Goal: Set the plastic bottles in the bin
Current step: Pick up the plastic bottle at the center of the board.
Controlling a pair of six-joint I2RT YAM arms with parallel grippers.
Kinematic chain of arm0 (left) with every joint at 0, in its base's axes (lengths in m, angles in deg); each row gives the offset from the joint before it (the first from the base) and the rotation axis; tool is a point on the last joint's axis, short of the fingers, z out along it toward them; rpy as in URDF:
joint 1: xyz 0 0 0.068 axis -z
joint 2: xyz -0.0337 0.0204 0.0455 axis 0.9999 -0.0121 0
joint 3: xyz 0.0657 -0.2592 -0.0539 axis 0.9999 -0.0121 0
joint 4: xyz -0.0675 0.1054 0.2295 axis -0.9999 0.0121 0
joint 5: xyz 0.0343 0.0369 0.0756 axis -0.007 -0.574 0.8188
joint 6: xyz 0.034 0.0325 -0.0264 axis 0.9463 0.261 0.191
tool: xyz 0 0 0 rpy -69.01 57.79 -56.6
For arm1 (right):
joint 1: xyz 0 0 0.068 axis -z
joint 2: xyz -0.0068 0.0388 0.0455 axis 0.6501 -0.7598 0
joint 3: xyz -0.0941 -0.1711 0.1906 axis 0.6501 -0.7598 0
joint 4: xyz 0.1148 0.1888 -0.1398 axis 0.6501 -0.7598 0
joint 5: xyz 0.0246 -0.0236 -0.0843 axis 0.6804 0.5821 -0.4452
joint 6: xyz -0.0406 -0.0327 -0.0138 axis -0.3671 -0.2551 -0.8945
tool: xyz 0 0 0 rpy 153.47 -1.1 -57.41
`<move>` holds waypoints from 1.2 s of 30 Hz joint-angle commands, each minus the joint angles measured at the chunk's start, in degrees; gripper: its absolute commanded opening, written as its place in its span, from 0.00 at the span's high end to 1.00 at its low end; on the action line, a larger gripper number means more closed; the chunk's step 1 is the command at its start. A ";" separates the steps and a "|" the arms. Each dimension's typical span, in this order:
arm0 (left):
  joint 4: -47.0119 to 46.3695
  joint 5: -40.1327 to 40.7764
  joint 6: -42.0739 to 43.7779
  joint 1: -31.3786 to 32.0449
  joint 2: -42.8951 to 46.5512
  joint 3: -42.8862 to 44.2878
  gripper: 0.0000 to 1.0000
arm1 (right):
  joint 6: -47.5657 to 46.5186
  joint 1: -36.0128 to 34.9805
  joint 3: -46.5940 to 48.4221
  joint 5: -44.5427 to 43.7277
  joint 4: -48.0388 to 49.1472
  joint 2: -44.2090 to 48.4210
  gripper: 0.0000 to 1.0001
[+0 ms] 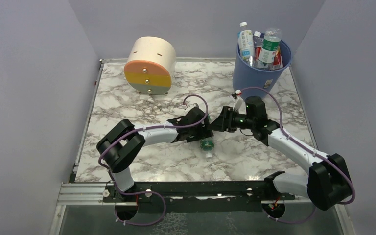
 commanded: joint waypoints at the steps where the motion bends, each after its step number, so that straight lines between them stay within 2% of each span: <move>1: 6.45 1.58 2.54 2.03 -3.09 -0.12 0.19 | 0.20 0.82 0.65 0.00 -1.53 2.14 0.35; 3: 7.48 2.28 3.20 2.39 -2.61 -0.09 0.20 | 0.11 1.08 0.95 -0.01 -1.97 2.61 0.35; 14: 9.95 3.88 5.60 2.95 1.13 -1.54 0.37 | 0.02 2.16 2.45 1.11 -2.39 1.95 0.35; 22: 11.32 3.80 7.95 2.95 8.76 -2.50 0.36 | -0.15 2.69 5.17 1.43 -3.33 0.67 0.35; 36: 11.00 -2.97 14.36 2.95 19.92 -3.00 0.36 | -1.97 3.03 10.09 -0.57 -5.69 -3.38 0.33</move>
